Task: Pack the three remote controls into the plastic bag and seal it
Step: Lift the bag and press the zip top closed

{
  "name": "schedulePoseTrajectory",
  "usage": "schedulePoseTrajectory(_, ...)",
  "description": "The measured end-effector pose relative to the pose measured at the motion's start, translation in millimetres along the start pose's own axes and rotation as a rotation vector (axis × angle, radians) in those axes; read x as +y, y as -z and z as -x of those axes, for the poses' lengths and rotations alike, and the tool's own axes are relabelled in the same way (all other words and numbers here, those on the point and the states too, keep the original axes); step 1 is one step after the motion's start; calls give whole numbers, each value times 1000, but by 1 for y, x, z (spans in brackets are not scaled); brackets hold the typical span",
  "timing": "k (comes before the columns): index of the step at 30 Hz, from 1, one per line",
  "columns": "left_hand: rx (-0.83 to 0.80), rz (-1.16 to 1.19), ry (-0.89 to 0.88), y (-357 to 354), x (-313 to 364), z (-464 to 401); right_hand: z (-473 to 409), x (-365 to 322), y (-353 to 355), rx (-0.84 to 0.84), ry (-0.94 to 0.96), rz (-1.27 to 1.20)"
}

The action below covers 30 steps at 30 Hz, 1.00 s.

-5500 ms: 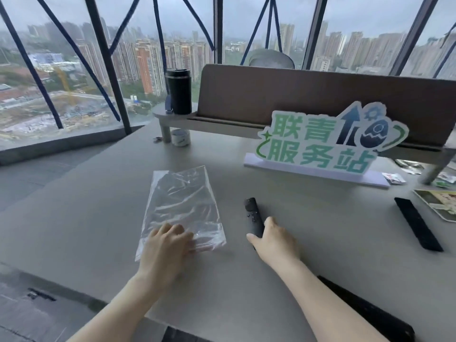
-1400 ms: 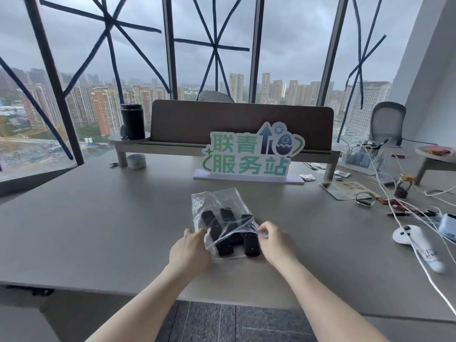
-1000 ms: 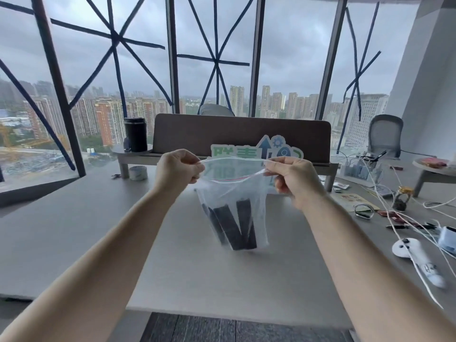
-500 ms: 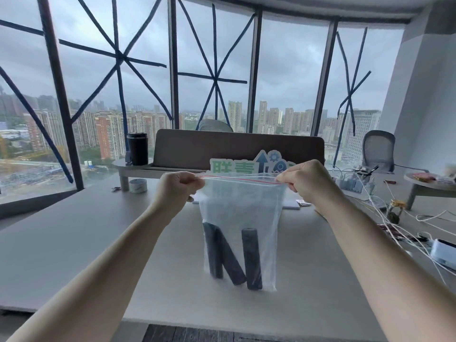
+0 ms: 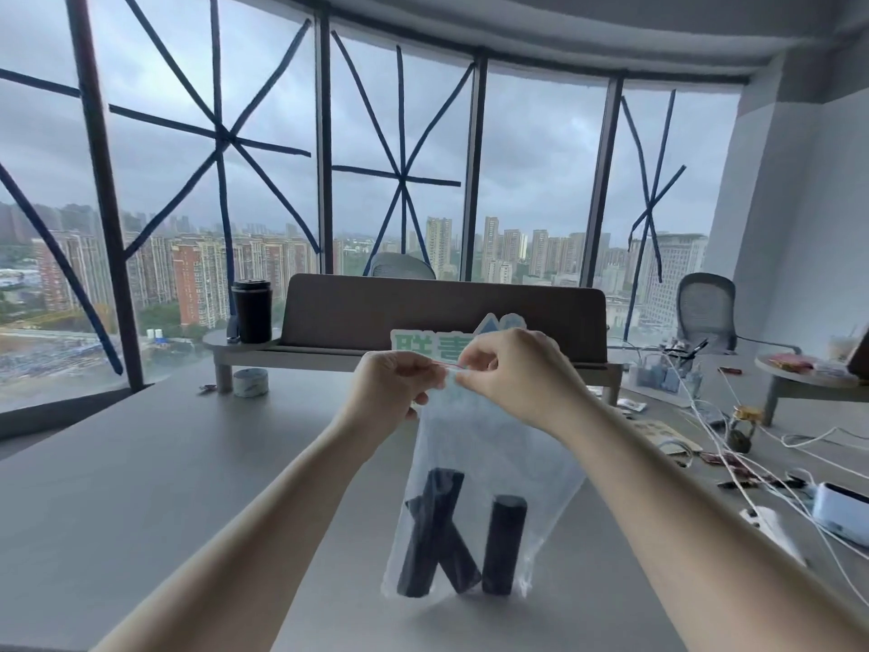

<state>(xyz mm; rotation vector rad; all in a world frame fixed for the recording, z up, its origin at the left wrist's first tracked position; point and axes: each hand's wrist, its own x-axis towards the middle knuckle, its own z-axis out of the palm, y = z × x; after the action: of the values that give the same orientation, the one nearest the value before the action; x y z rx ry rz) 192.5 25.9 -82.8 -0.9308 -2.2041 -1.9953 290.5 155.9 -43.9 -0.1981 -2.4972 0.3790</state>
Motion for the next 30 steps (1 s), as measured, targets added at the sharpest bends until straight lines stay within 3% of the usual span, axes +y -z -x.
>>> schedulePoseTrajectory(8, -13, 2, -20, 9, 9, -2, -21, -6, 2, -89, -49, -128)
schedulePoseTrajectory(19, 2, 21, -85, 1, 12, -10, -23, -10, 2, -90, 50, 46)
schedulePoseTrajectory(30, 188, 17, -79, 11, -12, -17, -5, 19, -7, -76, 48, 217)
